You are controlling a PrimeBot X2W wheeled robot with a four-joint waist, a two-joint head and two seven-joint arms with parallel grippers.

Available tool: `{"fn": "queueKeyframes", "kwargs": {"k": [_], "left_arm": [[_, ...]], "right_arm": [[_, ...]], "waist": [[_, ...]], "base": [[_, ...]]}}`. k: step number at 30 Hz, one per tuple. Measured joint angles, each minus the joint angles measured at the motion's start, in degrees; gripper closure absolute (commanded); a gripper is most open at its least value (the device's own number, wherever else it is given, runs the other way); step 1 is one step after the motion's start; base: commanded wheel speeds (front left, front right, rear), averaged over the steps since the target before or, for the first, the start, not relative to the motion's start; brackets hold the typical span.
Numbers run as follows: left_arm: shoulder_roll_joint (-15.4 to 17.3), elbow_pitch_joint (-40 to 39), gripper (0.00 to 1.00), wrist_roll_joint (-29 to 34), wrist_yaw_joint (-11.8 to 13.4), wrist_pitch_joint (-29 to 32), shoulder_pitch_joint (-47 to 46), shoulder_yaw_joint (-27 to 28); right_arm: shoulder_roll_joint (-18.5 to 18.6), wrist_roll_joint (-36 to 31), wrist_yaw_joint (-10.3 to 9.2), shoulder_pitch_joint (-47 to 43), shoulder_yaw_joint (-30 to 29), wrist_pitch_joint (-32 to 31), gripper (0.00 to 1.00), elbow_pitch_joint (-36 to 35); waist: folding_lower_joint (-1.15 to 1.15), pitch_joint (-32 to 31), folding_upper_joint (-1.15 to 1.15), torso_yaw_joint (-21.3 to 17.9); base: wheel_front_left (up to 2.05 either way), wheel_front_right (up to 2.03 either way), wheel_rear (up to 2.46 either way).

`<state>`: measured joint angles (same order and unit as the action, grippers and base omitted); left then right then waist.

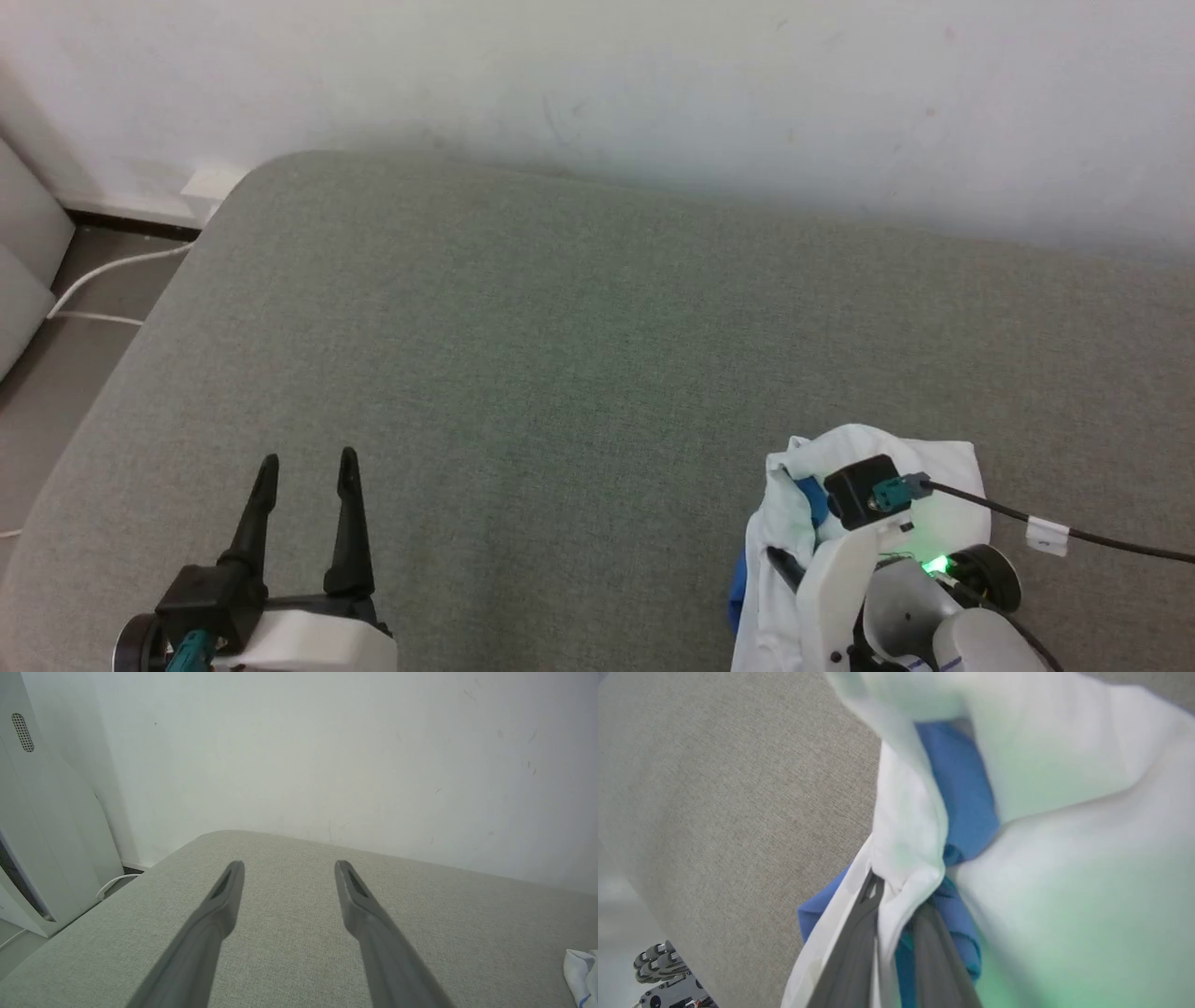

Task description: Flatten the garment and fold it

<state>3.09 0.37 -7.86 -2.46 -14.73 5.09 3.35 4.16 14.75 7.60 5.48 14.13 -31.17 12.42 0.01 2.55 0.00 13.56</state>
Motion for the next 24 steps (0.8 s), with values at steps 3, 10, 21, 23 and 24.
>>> {"fn": "queueKeyframes", "kwargs": {"k": [3, 10, 21, 23, 24], "left_arm": [[-0.01, 0.08, 0.00, -0.23, 0.07, 0.00, -0.62, -0.24], [-0.03, 1.05, 0.00, -0.23, 0.51, 0.00, -1.14, -0.74], [-0.08, 1.27, 0.00, -0.12, -0.01, 0.00, -0.58, 0.63], [-0.09, 1.12, 0.00, -0.15, -0.02, 0.00, -0.49, 0.70], [-0.08, 0.99, 0.00, -0.20, -0.04, 0.00, -0.49, 0.70]], "right_arm": [[-0.29, -0.70, 0.00, 1.27, 0.57, 1.22, 0.00, 2.55], [-0.38, 0.98, -0.05, 2.49, 6.04, 4.24, 0.00, 2.89], [2.98, 8.79, -0.05, 2.87, 10.23, 3.46, 0.00, -11.20], [4.89, 7.54, -0.05, 4.48, 8.06, 5.09, 0.00, -13.46], [5.94, 6.28, -0.05, 5.64, 6.99, 6.64, 0.00, -14.38]], "waist": [[0.00, 0.82, 0.00, 0.42], [0.00, 0.98, 0.00, 0.23], [-0.01, -2.81, 0.00, -3.53], [-0.01, -3.22, 0.00, -4.54], [-0.01, -3.36, 0.00, -5.05]], "base": [[0.00, 0.00, 0.00], [0.00, 0.00, 0.00], [0.00, 0.00, 0.00], [0.00, 0.00, 0.00], [0.00, 0.00, 0.00]]}}
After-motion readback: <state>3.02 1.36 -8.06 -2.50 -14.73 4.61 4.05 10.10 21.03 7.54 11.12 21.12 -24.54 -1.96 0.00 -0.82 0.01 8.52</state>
